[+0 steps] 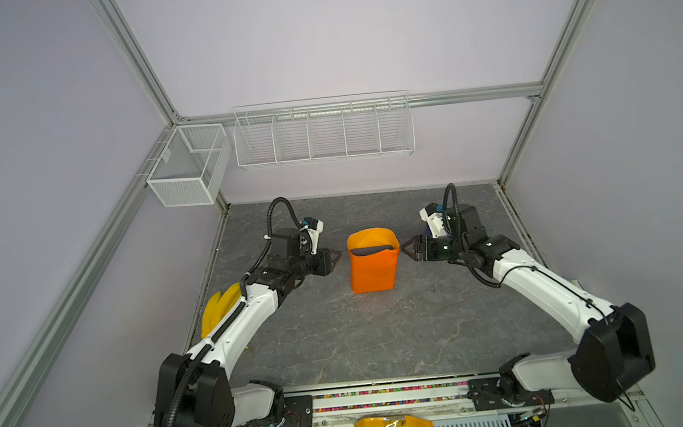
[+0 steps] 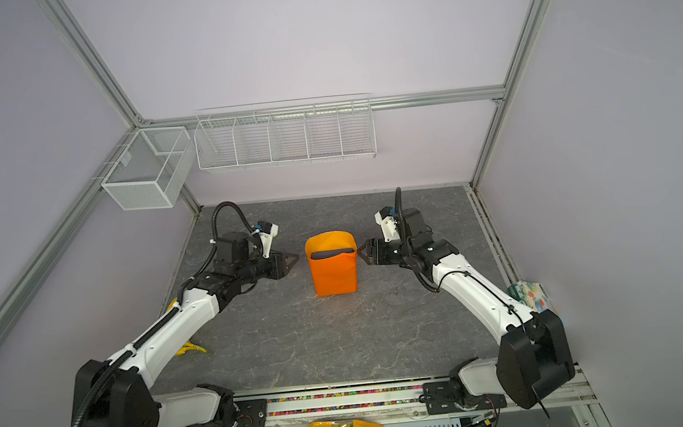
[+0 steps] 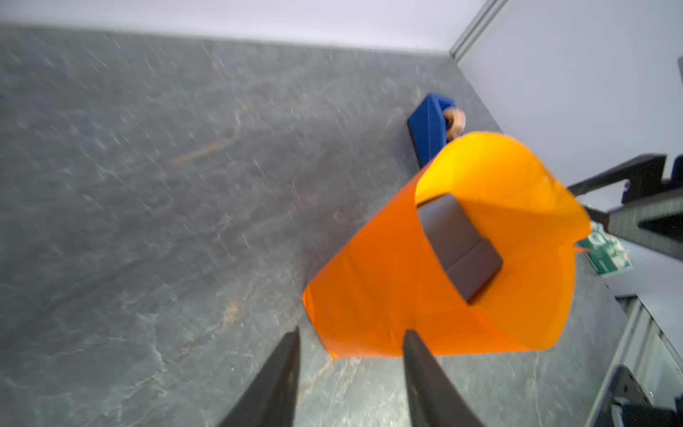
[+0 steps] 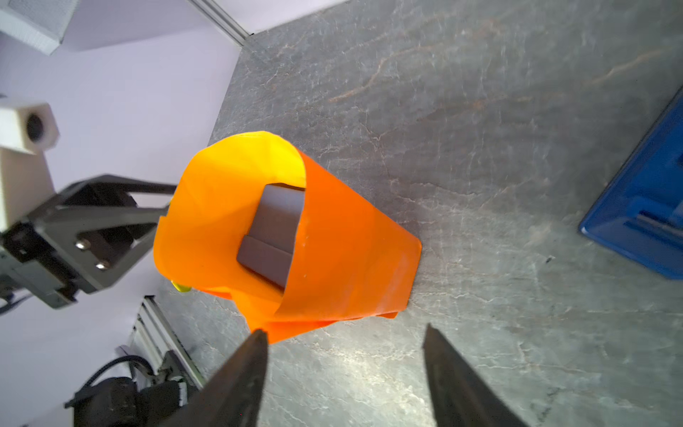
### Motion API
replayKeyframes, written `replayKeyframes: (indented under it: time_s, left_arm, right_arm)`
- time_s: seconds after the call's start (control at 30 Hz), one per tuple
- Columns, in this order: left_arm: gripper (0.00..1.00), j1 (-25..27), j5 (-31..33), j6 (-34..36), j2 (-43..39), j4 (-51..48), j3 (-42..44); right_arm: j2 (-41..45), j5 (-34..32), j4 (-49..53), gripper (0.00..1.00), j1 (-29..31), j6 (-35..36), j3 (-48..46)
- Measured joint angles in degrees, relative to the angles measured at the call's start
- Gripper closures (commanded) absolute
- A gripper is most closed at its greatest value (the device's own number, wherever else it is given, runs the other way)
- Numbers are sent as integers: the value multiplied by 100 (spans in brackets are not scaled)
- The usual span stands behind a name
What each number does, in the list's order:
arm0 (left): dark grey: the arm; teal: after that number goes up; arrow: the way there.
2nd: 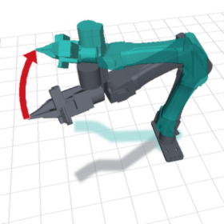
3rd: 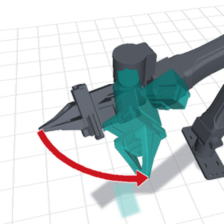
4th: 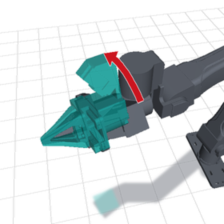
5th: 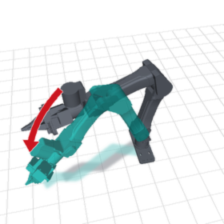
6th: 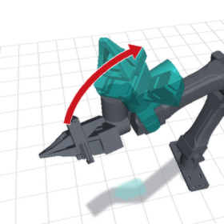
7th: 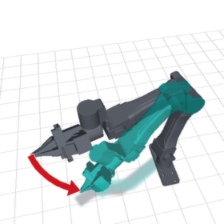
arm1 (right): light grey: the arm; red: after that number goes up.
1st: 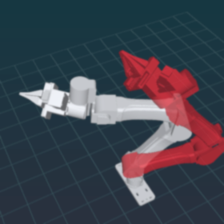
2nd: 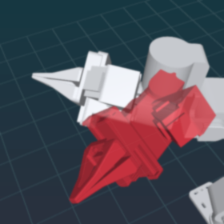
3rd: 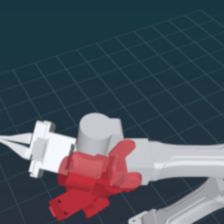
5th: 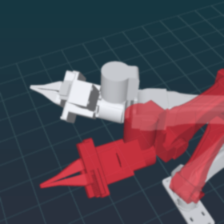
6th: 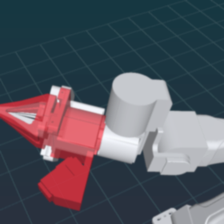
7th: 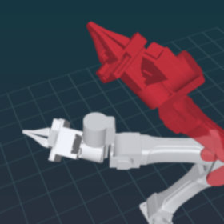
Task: Wrap the gift box in paper
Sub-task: 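Move both grippers to opposite sides of the box's open paper top, then pinch the open paper top from both sides with both grippers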
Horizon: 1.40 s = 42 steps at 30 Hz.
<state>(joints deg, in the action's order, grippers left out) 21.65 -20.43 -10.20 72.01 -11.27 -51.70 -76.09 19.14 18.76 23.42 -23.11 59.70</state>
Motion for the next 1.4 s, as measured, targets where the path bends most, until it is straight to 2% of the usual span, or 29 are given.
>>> replayKeyframes:
  time_s: [0.03, 0.13, 0.2, 0.37, 0.47, 0.67, 0.93, 1.4]
  left_arm:
    - [32, -2, 96, 4, -151, 109, 66]
    - [6, -2, 317, 57, -616, 470, 402]
    - [1, 0, 422, 83, -905, 737, 710]
    - [5, 9, 212, 236, -1370, 1631, 1517]
    - [5, 55, 22, 278, -1353, 2050, 1792]
    - [5, 348, -129, 302, -883, 2723, 1856]
    - [5, 669, -173, 313, -48, 3230, 1849]
    - [5, 704, -162, 127, 667, 3770, 1620]
  right_arm:
    - [72, 26, -44, 11, -26, 74, -57]
    - [149, 94, -155, 11, -92, 188, -184]
    - [181, 160, -321, 11, -111, 275, -310]
    - [297, 313, -896, 3, -120, 509, -723]
    - [302, 413, -1545, 3, -114, 590, -1073]
    - [155, 566, -3134, 2, 63, 595, -1982]
    - [-627, 597, -4629, 0, 247, 343, -2109]
    - [-1067, 597, -5031, 4, 348, 184, -1930]
